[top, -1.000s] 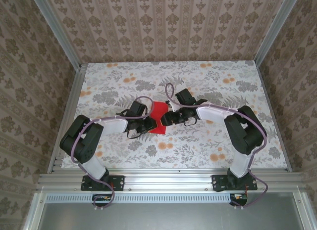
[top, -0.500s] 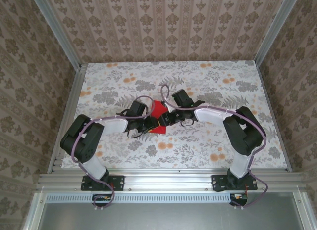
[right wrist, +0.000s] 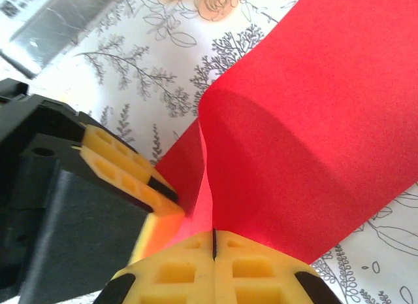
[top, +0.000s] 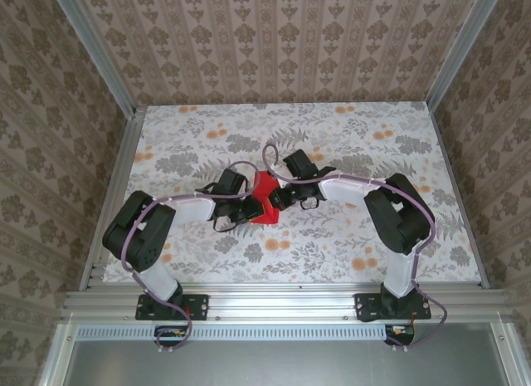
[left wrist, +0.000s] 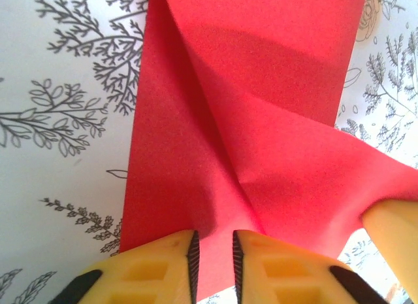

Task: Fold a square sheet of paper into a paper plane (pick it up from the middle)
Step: Fold the triangle a second time at the center of the table.

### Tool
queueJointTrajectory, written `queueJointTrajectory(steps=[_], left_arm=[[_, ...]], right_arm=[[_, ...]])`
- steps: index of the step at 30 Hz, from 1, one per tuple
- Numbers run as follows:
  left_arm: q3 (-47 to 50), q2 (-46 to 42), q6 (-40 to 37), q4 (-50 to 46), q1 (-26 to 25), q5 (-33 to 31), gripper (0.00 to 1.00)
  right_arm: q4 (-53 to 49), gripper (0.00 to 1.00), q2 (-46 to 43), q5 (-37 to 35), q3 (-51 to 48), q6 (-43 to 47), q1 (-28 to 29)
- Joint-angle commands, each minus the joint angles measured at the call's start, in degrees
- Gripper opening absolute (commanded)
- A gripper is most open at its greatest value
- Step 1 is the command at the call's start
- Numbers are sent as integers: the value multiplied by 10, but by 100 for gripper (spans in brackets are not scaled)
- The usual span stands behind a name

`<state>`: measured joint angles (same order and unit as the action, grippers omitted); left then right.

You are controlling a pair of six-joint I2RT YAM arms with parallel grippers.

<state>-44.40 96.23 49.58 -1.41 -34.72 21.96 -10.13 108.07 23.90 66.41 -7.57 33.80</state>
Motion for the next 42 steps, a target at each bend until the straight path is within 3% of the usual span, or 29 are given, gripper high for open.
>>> queueJointTrajectory(steps=[1,20,36,42], left_arm=[[-9,14,-25,-39,4,-7,20],[-16,20,-54,-69,4,-8,10],[-22,21,-58,-66,3,-1,9],[-32,-8,-34,-29,3,33,14]], right_arm=[[-24,4,14,-19,17,19,1],[-8,6,36,-72,21,-5,-6],[-22,7,51,-76,28,-10,-7],[-32,7,56,-75,28,-11,-7]])
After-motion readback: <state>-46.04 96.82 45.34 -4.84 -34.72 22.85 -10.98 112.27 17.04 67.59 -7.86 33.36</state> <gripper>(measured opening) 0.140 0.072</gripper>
